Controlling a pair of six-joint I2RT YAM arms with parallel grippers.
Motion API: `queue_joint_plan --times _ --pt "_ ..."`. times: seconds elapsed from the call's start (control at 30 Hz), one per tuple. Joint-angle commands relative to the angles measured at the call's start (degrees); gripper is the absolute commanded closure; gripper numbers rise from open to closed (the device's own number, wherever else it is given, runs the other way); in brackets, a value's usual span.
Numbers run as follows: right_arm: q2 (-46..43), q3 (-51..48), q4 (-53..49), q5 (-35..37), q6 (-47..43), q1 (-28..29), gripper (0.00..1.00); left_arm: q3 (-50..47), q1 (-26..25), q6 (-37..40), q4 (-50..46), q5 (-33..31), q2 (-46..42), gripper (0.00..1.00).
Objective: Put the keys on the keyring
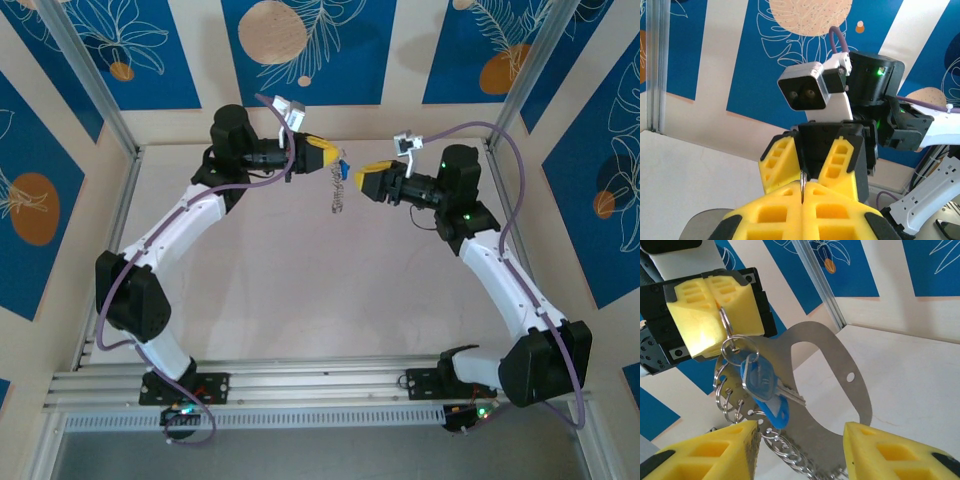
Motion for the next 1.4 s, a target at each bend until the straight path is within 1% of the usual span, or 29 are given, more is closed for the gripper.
queue_joint_plan --times 0.0,0.17,0.47,0.6,0.8,0.93,1.2,1.23,1.37 --pt "-1.53 -0.04 3.87 3.02 0.02 1.78 0.51 -0.33 -0.74 -1.06 3.24 -0.11 -1.87 1.00" --pt "-0.46 1.72 2.74 4.20 -1.44 3.02 0.51 -0.11 -0.92 -1.18 3.24 0.05 -1.97 1.00" --pt "1.56 4.57 2.12 4.51 -2.26 3.38 0.52 0.20 -1.32 -1.18 3.24 0.42 -2.08 1.00" --pt "2.44 5.45 1.92 2.74 -2.87 3.79 0.55 0.25 -1.36 -1.29 3.67 0.13 -2.03 1.00" --pt "2.98 5.63 0.86 -1.76 -4.56 4.70 0.59 0.24 -1.36 -2.70 5.48 -0.23 -1.64 1.00" --pt "2.99 5.74 -0.82 -2.19 -5.79 5.46 0.68 0.33 -1.33 -3.43 6.44 -0.04 -1.34 1.00" --pt "2.75 6.55 -2.43 -1.91 -6.93 5.40 0.98 0.33 -1.43 -3.69 6.91 -0.15 -1.47 1.00" --pt "2.67 6.62 -2.68 -1.97 -7.06 5.45 1.00 0.22 -1.45 -3.73 6.97 -0.20 -1.47 1.00" --pt "2.68 6.76 -3.39 -2.40 -7.50 5.56 1.00 0.15 -1.45 -3.82 7.32 -0.37 -1.43 1.00"
